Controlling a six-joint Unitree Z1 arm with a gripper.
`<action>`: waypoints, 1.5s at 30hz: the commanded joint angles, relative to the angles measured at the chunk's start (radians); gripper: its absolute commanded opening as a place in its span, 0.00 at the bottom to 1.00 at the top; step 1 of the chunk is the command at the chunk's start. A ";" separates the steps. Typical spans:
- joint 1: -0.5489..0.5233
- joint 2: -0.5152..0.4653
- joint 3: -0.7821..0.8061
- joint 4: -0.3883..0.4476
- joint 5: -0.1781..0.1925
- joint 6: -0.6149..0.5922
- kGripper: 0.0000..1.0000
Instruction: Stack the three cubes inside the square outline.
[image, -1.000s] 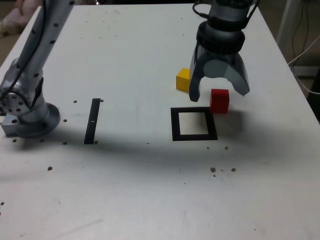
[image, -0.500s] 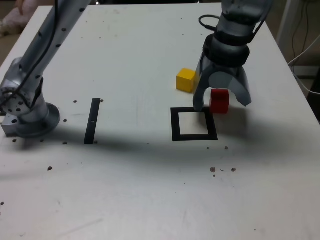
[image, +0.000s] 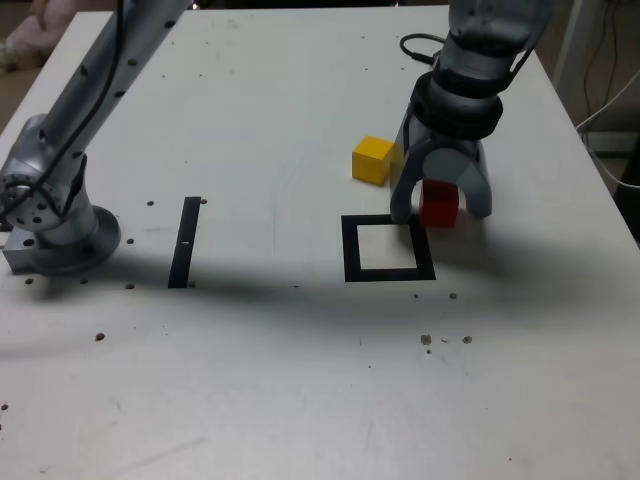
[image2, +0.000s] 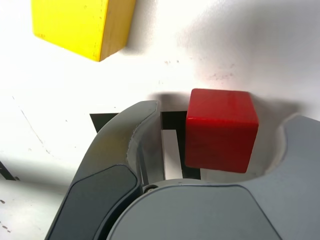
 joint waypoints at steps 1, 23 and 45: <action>0.001 0.006 -0.006 -0.001 0.008 -0.004 0.58; 0.001 -0.021 0.005 -0.005 0.017 -0.001 0.31; -0.104 -0.293 0.367 -0.151 -0.052 -0.113 0.31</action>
